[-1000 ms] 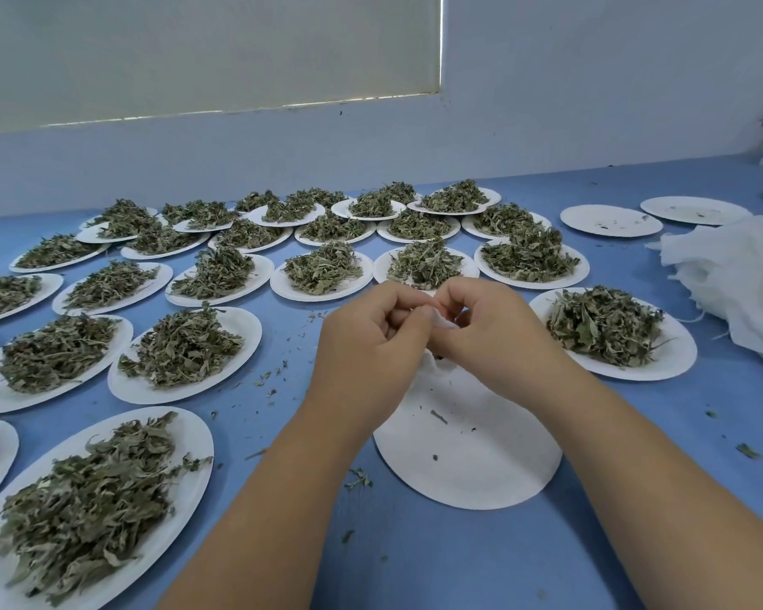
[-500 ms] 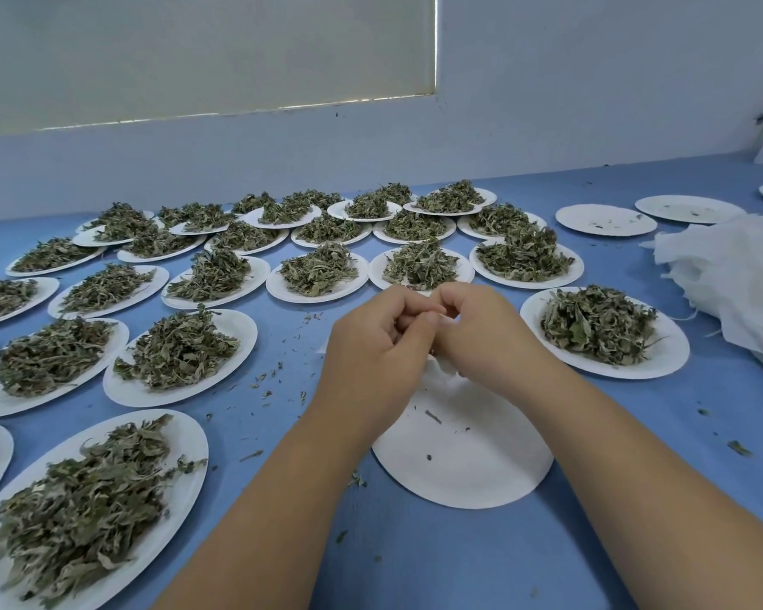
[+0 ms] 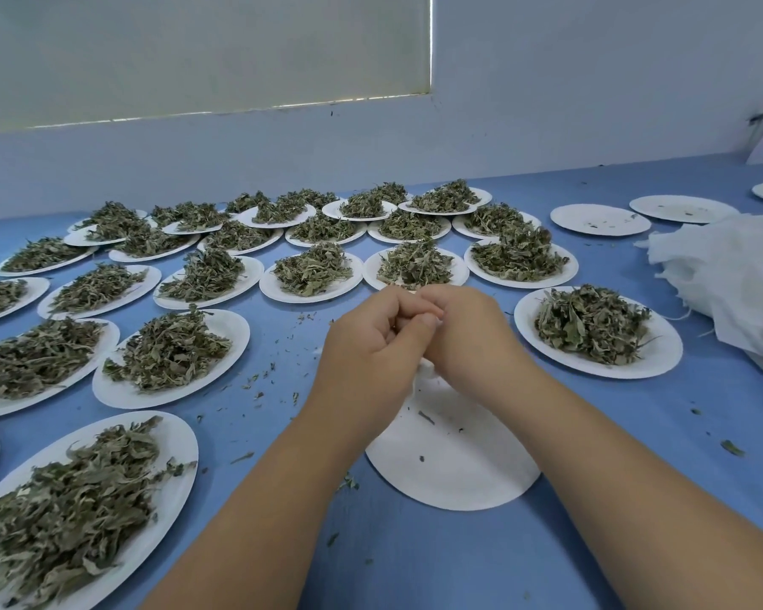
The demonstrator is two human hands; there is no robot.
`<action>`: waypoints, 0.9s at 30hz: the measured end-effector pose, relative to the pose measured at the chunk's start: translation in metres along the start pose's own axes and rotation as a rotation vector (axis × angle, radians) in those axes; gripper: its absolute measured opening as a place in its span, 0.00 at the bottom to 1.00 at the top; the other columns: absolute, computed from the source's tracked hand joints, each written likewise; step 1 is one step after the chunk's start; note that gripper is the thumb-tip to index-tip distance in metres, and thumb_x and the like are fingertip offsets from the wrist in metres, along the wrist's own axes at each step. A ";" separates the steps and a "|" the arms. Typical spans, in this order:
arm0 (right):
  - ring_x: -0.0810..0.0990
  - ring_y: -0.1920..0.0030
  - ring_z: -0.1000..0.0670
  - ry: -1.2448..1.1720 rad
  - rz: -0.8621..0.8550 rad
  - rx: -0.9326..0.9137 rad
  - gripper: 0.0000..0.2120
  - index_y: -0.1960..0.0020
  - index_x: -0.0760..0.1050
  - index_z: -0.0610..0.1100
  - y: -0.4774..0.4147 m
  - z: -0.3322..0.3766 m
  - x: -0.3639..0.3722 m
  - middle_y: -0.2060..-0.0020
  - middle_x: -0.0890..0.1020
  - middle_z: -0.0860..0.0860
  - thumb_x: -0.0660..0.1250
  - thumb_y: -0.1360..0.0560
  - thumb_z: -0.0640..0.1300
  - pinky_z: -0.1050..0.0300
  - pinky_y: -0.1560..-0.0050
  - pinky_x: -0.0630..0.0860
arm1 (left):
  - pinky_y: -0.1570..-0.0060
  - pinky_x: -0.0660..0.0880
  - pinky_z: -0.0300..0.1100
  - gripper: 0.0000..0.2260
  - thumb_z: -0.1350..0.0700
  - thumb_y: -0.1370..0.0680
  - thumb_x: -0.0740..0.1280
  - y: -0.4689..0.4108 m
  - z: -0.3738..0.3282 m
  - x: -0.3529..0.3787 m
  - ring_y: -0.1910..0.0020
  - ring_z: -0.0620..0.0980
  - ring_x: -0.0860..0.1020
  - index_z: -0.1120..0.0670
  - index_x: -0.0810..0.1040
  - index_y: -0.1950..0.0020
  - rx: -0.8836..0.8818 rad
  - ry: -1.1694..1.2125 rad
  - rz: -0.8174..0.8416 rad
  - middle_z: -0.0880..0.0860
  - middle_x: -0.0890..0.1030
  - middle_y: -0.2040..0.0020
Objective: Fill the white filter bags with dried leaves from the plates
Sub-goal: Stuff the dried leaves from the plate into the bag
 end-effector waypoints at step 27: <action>0.77 0.64 0.47 -1.208 0.090 0.104 0.09 0.55 0.81 0.35 0.006 -0.002 -0.022 0.61 0.81 0.42 0.64 0.23 0.40 0.58 0.67 0.77 | 0.51 0.64 0.20 0.22 0.44 0.31 0.72 -0.010 0.011 -0.018 0.42 0.31 0.70 0.35 0.71 0.39 0.071 -0.359 -0.006 0.36 0.73 0.42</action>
Point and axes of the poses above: each hand's wrist, its own y-axis away from the middle knuckle, its own x-axis out of the palm, z = x × y, the point moved 8 cm from there along -y, towards the middle knuckle
